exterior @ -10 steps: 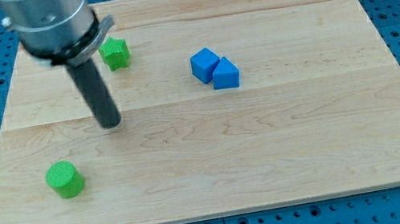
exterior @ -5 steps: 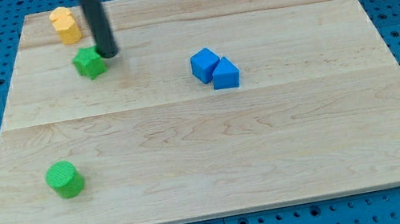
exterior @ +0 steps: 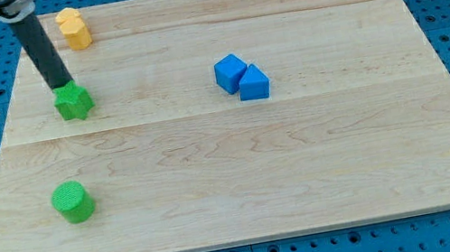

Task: Push the green star to the green circle

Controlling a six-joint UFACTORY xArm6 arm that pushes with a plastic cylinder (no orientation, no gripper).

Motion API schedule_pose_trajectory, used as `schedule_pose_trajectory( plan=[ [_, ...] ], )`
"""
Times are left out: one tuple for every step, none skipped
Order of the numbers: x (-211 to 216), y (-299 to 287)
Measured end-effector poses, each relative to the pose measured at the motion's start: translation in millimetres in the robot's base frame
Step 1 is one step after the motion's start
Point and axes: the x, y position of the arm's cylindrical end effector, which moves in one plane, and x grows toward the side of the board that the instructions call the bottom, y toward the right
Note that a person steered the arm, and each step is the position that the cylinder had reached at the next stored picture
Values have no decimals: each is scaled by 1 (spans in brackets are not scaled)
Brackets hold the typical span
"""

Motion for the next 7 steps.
schedule_pose_trajectory(
  plan=[
    [2, 17],
    [23, 19],
    [52, 19],
    [82, 19],
    [113, 18],
    [133, 18],
    [96, 20]
  ],
)
